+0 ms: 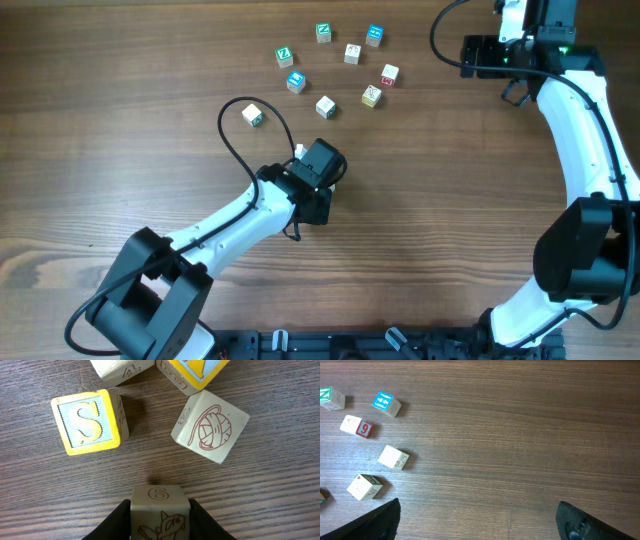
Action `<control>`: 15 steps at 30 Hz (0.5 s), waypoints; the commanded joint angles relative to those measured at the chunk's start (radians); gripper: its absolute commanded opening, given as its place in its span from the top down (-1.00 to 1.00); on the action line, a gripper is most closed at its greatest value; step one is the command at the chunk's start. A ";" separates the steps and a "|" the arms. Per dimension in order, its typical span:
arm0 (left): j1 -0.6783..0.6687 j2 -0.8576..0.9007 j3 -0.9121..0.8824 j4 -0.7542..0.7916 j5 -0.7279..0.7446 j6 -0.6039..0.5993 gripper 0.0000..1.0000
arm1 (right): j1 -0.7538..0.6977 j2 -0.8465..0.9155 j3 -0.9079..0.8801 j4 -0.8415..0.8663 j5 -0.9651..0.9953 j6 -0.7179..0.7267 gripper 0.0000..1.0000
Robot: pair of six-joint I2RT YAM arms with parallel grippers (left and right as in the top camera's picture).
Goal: Form a circle
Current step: 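Carry the white block down toward the lower center with the left gripper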
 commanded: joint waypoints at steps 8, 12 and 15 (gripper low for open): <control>-0.001 0.001 -0.058 0.068 -0.018 -0.009 0.28 | 0.002 0.016 -0.010 0.002 0.007 0.011 -0.99; -0.001 0.001 -0.058 0.071 -0.018 -0.009 0.08 | 0.002 0.016 -0.010 0.002 0.007 0.012 -0.99; -0.001 0.001 -0.058 0.063 -0.017 -0.009 0.03 | 0.002 0.016 -0.010 0.002 0.007 0.011 -0.99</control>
